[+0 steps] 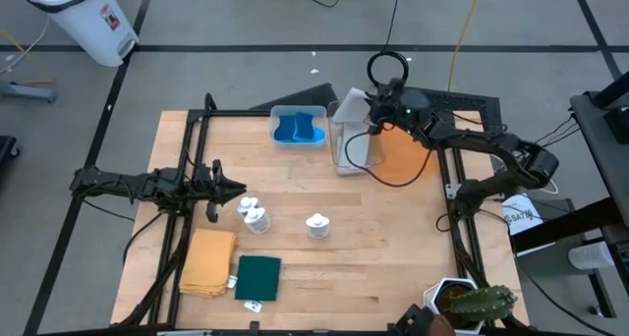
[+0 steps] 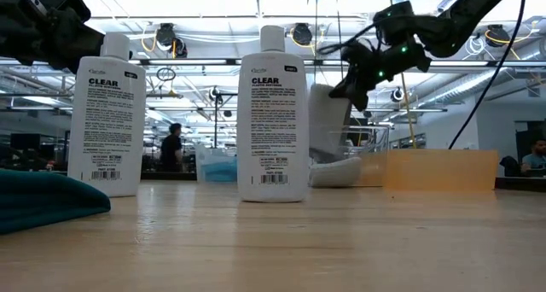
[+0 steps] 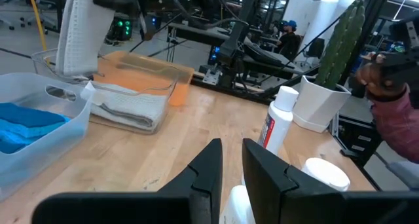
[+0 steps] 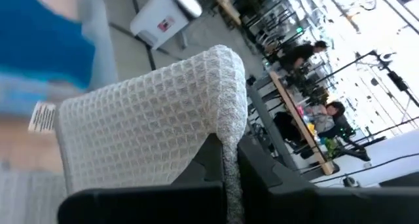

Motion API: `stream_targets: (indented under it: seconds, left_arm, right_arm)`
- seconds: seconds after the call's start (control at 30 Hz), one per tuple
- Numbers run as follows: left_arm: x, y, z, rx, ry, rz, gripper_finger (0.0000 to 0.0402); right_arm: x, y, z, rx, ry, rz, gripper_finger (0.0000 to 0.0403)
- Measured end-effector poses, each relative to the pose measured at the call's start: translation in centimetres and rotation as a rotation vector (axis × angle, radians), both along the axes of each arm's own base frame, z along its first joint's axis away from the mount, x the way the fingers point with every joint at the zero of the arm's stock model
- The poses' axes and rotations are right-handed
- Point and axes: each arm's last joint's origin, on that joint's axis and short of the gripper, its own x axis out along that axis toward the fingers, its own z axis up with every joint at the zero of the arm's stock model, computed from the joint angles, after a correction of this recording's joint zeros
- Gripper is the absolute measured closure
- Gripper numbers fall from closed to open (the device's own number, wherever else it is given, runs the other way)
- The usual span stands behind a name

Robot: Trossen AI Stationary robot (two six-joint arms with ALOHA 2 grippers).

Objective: Pick & Place Kitchen Items
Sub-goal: Put the gray towel into the transparent bin

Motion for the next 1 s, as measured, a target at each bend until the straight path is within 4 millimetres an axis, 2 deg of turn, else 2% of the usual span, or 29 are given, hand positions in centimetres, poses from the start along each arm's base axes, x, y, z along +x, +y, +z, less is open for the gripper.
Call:
stream_targets:
  seconds: [0.27, 0.6, 1.0]
  left_arm:
    - [0.0, 0.0, 0.0, 0.000, 0.000, 0.000, 0.0339]
    - [0.0, 0.0, 0.0, 0.000, 0.000, 0.000, 0.0339]
    - [0.0, 0.0, 0.0, 0.000, 0.000, 0.000, 0.0339]
  right_arm:
    - [0.7, -0.7, -2.8, 0.053, 0.131, 0.000, 0.0402]
    - [1.8, 1.5, -2.1, 0.075, 0.107, 0.073, 0.0402]
    - [1.7, 4.8, -2.3, 0.301, 0.148, 0.119, 0.0402]
